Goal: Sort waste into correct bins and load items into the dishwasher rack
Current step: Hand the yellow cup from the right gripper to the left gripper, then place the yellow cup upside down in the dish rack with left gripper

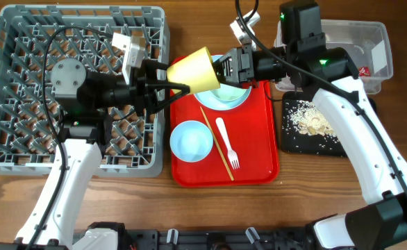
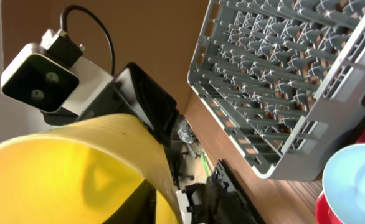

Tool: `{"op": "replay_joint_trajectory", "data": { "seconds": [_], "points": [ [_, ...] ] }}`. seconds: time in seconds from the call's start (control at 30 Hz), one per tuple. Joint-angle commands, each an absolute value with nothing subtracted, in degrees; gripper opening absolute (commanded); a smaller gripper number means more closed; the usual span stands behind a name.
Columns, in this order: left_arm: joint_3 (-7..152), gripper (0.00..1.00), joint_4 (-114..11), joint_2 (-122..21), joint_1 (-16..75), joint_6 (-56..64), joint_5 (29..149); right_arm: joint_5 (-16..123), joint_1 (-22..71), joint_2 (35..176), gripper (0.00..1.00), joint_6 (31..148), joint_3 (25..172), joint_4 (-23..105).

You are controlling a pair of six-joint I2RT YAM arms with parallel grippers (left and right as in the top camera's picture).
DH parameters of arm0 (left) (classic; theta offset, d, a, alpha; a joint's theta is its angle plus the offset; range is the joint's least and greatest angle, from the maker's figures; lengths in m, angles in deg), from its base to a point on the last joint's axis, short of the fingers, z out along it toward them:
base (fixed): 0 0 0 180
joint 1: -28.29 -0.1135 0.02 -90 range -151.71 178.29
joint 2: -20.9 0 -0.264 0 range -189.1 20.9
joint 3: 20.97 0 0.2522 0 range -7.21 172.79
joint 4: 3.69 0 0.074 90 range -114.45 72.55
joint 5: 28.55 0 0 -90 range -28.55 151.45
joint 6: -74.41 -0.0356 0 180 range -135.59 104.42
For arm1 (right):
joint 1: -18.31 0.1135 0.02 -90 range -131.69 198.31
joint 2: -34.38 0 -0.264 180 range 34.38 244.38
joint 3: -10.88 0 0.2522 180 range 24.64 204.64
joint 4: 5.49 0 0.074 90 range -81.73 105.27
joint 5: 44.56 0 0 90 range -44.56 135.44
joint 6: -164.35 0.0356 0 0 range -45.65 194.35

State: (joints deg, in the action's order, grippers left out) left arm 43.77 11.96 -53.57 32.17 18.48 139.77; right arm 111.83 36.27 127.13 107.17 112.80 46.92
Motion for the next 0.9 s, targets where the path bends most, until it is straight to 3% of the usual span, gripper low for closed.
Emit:
{"op": "replay_joint_trajectory", "data": {
  "seconds": [0.0,0.2,0.4,0.5,0.67,0.87],
  "points": [
    [44.4,0.39,6.3,-53.7,32.2,12.8,138.2,110.3,36.3,127.7,0.39,106.0,113.1,46.8],
    [44.4,0.27,-2.7,-53.7,31.8,7.1,133.7,99.5,36.3,127.7,0.56,106.0,113.1,47.6],
    [44.4,0.20,-8.3,-53.7,26.9,5.6,130.1,78.7,36.3,127.7,0.59,105.7,113.1,55.2],
    [44.4,0.18,-18.3,-53.7,24.9,2.0,118.7,76.2,36.3,127.7,0.60,103.6,113.1,55.9],
    [44.4,0.04,-28.9,-53.6,24.5,1.1,97.5,71.3,36.2,127.7,0.60,103.1,113.1,57.9],
    [45.6,0.04,-38.1,-51.1,24.5,1.1,84.5,63.0,33.7,127.7,0.60,102.1,113.1,65.2]
  ]
}}
